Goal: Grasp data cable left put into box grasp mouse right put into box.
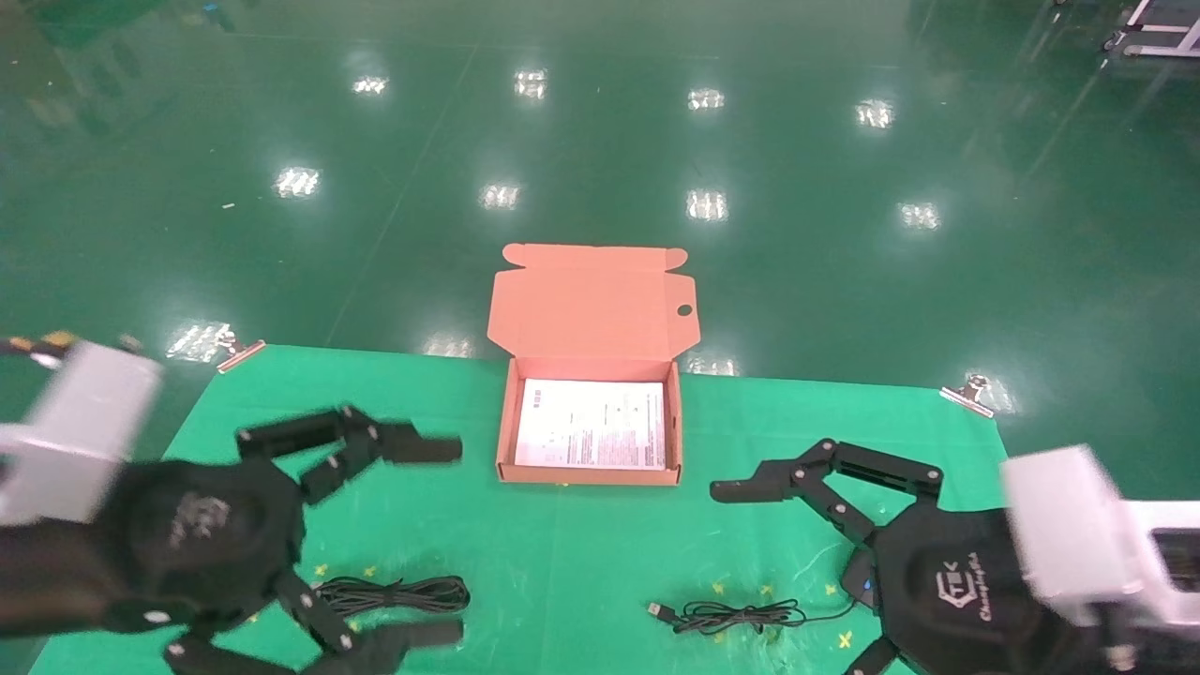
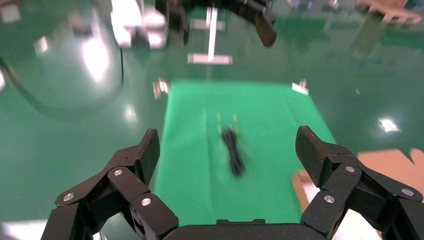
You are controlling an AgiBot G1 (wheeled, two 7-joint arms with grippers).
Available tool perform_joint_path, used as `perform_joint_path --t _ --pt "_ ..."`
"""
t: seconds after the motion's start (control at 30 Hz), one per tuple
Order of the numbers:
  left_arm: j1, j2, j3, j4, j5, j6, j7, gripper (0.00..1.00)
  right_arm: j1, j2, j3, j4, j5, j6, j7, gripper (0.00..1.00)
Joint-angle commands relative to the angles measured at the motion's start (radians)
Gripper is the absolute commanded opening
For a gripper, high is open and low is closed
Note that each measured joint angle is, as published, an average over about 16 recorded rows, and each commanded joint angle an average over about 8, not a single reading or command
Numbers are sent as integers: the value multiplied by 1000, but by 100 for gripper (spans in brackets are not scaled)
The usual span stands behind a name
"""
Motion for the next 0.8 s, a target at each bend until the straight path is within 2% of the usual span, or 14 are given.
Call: perform_joint_path --t 0.03,0.43,0.6,0.8 --pt "-33 2 27 10 45 18 -19 100 31 2 -14 10 -54 -6 -16 100" --pt "-242 72 308 29 333 33 -80 100 255 -82 -263 33 -449 -18 -261 100" --pt "-298 120 424 75 459 24 -73 100 282 -121 -348 31 -505 -13 -337 100" --pt "-328 177 512 141 597 -7 -43 100 274 -150 -421 26 -561 12 -373 100"
